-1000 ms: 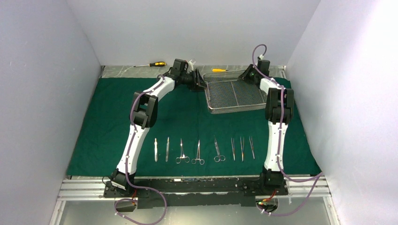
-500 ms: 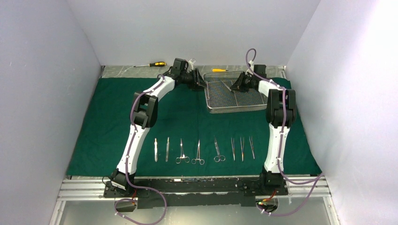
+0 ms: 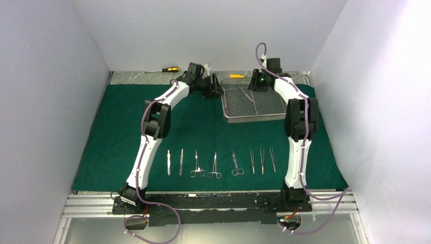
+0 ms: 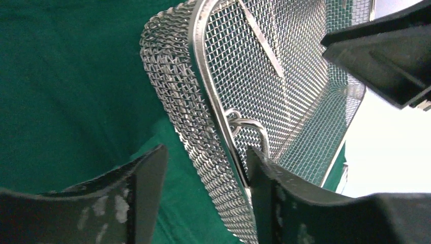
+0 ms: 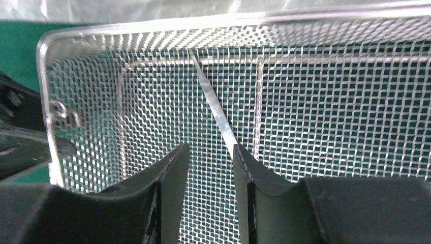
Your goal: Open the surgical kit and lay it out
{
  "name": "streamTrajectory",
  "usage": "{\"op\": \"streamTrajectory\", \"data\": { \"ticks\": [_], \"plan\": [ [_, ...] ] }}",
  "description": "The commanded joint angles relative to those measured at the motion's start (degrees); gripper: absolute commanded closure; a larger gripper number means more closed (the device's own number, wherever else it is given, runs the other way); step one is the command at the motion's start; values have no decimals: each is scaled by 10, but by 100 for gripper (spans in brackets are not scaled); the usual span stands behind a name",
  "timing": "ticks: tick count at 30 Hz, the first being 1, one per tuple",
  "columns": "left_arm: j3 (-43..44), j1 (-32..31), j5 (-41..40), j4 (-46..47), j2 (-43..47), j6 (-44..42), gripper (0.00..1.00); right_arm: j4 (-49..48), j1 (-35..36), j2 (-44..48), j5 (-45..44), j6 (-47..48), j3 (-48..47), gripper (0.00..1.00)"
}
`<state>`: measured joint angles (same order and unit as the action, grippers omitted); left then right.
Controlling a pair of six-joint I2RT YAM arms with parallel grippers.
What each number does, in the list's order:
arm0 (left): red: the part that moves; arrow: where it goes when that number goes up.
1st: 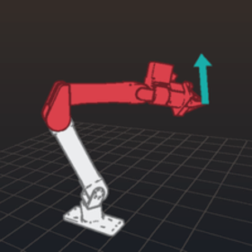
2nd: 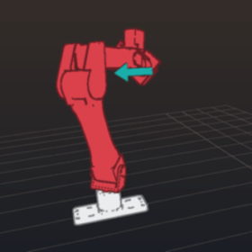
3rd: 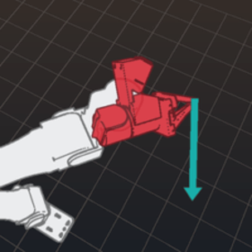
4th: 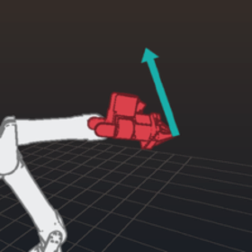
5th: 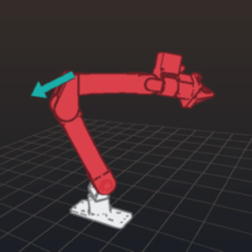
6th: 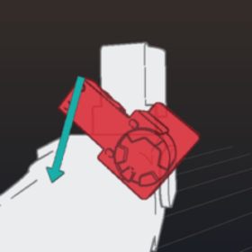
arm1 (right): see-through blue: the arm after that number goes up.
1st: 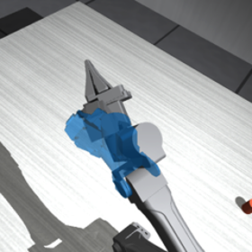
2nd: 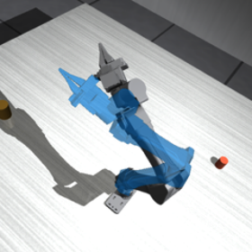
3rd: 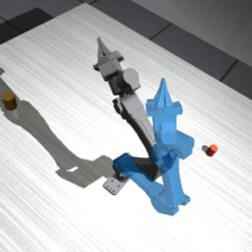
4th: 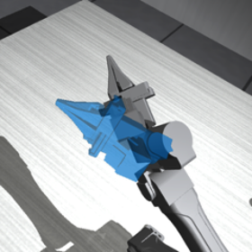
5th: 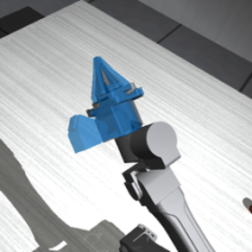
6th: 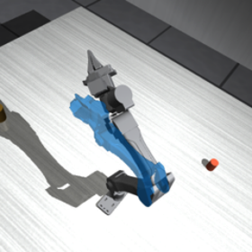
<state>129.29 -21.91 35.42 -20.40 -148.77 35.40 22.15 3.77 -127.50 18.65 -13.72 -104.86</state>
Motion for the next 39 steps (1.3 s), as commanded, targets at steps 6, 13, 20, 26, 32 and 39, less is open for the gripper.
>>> {"op": "streamTrajectory", "data": {
  "ticks": [6, 13, 20, 26, 32, 39],
  "plan": [
    [-13, 34, 31, -27, 94, -41, 19, 96, 44, -55, -105, 62, -81, 54],
    [-117, 60, 44, 8, 176, -46, 14, 122, 54, -91, -141, 73, -118, 54],
    [-156, 64, 15, -53, 222, -98, 16, 146, 54, -114, -112, 83, -134, 62],
    [-221, 64, -25, -63, 278, -121, 17, 177, 67, -120, -122, 86, -126, 69],
    [-259, 65, -44, -72, 311, -135, 18, 209, 92, -121, -166, 87, -125, 72],
    [-290, 69, -47, -79, 330, -138, 20, 258, 107, -133, -202, 72, -140, 87]
  ]
}}
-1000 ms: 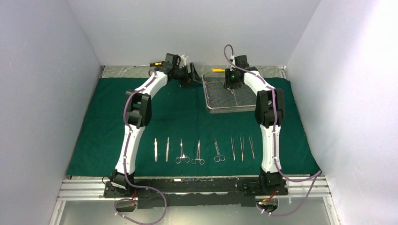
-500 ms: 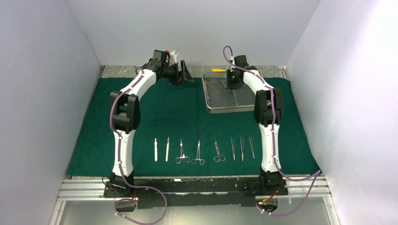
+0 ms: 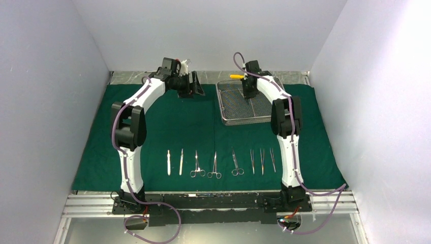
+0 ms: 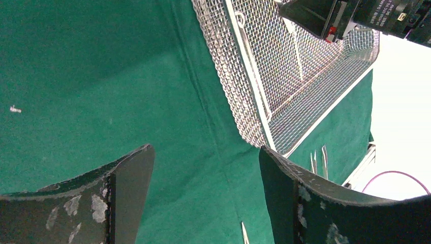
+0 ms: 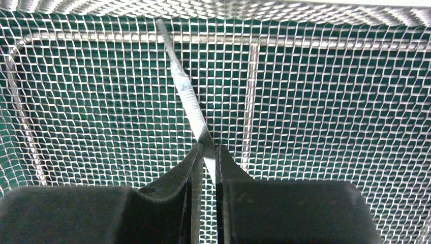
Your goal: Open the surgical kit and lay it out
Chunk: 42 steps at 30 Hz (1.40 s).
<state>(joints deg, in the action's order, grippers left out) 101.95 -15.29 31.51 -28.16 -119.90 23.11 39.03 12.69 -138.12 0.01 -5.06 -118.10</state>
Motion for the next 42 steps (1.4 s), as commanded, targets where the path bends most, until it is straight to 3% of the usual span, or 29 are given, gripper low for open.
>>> {"op": "streamTrajectory", "data": {
  "ticks": [1, 14, 21, 25, 33, 42],
  "plan": [
    [-21, 3, -10, 0, 44, -15, 20, 94, 19, -24, -30, -17, -8, 88],
    [-29, 7, -12, -1, 48, -12, 21, 159, 24, 26, -6, -55, 13, 87],
    [-25, 8, -7, 0, 42, -9, 21, 173, 34, -20, -27, -42, -38, 73],
    [-23, 8, -7, -1, 40, -9, 21, 170, 40, -36, -35, -36, -34, 71],
    [-22, 8, -8, 2, 43, -7, 21, 158, 44, -46, -24, -36, 0, 85],
    [-18, 8, -12, 19, 57, 1, 19, 128, 43, 9, -35, -41, -14, 85]
  ]
}}
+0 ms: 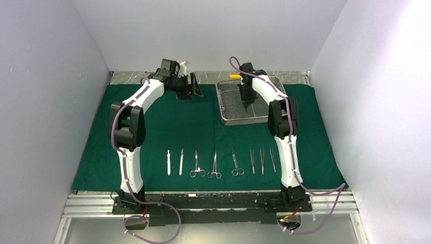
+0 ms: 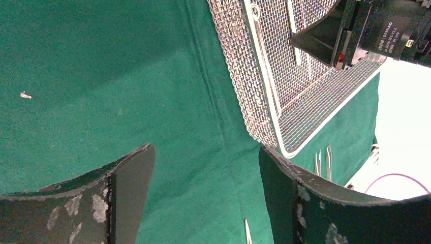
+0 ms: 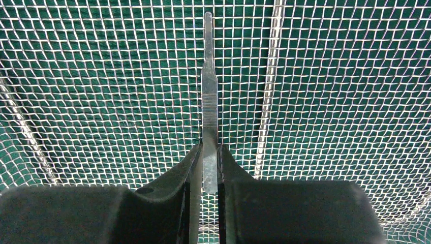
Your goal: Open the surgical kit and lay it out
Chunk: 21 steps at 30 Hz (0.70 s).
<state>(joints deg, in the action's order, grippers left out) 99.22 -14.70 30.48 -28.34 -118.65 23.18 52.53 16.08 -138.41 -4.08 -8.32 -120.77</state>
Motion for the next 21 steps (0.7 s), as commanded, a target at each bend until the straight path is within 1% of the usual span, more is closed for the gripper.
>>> {"op": "streamTrajectory", "data": {
  "ticks": [1, 9, 21],
  "plan": [
    [10, 2, 0, 24, 47, 4, 19, -9, 9, 22, 2, -9, 12, 85],
    [24, 0, 37, 54, 37, 57, 17, -25, 5, 81, -1, -17, 37, 84],
    [53, -12, 105, 91, 4, 133, 18, -48, 0, 134, 15, -27, 62, 84]
  ]
}}
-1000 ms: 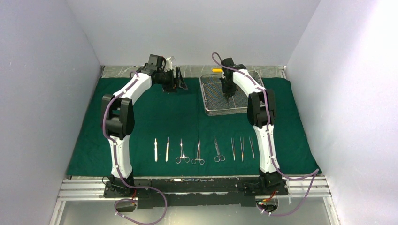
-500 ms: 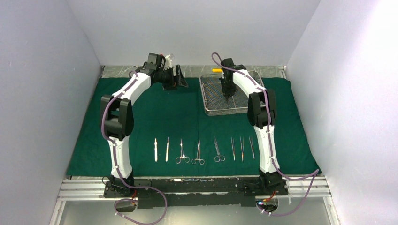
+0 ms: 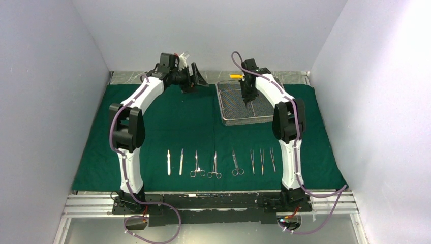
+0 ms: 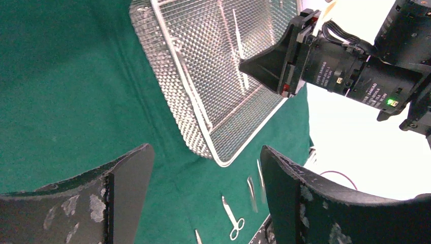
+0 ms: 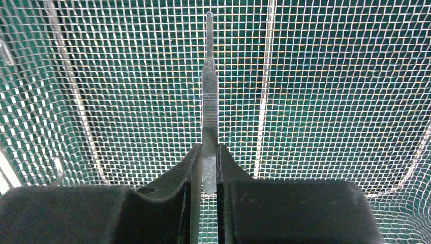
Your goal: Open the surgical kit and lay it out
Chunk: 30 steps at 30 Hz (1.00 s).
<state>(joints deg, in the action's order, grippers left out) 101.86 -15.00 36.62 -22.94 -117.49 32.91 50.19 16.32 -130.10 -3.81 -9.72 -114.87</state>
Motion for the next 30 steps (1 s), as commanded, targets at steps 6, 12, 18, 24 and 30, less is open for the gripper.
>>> {"op": "streamTrajectory", "data": {
  "ticks": [6, 12, 18, 24, 30],
  "plan": [
    [52, -23, 89, 66, -39, 93, 18, -54, -2, 103, 65, -25, 29, 84],
    [75, -45, 101, 109, -67, 158, 19, -85, 0, 164, 135, -44, 81, 83],
    [104, -60, 116, 125, -101, 188, 20, -99, 17, 202, 170, -60, 112, 83],
    [89, -64, 136, 166, -103, 215, 22, -110, 46, 208, 187, -76, 117, 83],
    [75, -64, 138, 150, -99, 207, 28, -111, 69, 198, 193, -78, 106, 83]
  ]
}}
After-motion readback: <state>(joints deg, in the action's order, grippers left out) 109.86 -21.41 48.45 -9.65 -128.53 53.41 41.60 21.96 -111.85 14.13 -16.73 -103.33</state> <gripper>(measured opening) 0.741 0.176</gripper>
